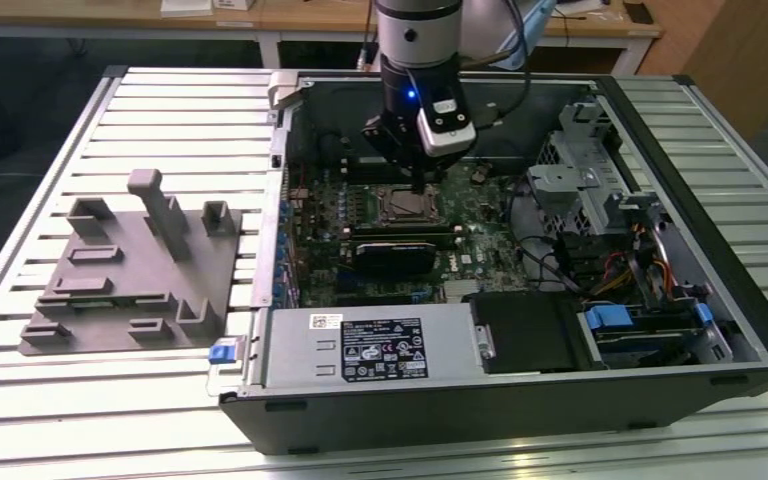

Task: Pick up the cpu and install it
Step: 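Install the second cpu locking lever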

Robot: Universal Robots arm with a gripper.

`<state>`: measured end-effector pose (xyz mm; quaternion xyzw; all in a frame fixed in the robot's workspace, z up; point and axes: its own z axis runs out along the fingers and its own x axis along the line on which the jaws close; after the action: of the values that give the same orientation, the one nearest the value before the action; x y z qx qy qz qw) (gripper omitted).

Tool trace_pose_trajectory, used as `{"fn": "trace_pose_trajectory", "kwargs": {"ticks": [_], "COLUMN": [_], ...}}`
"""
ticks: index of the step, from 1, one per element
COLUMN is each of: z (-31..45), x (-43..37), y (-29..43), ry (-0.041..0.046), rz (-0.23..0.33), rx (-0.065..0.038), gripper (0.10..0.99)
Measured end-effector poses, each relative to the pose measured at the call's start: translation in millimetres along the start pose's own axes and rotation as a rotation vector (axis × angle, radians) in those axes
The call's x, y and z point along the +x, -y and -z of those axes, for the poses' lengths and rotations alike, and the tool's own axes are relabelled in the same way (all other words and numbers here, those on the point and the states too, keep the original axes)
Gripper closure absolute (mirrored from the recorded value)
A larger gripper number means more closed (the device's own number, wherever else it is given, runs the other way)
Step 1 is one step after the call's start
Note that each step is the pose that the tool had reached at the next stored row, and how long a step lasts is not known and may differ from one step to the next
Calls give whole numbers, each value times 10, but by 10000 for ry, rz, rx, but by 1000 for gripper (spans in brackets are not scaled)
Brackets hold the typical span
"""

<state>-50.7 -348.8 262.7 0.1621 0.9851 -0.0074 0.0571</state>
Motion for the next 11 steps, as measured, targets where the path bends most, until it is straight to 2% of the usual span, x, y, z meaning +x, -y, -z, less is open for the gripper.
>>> {"fn": "trace_pose_trajectory", "kwargs": {"ticks": [2,7,11], "z": [-12,-40,-40], "x": [-11,-21,-21], "y": [36,75,76], "ry": [-27,-200,-225], "rz": [1,7,7], "rx": [9,66,77], "gripper": [980,980,980]}}
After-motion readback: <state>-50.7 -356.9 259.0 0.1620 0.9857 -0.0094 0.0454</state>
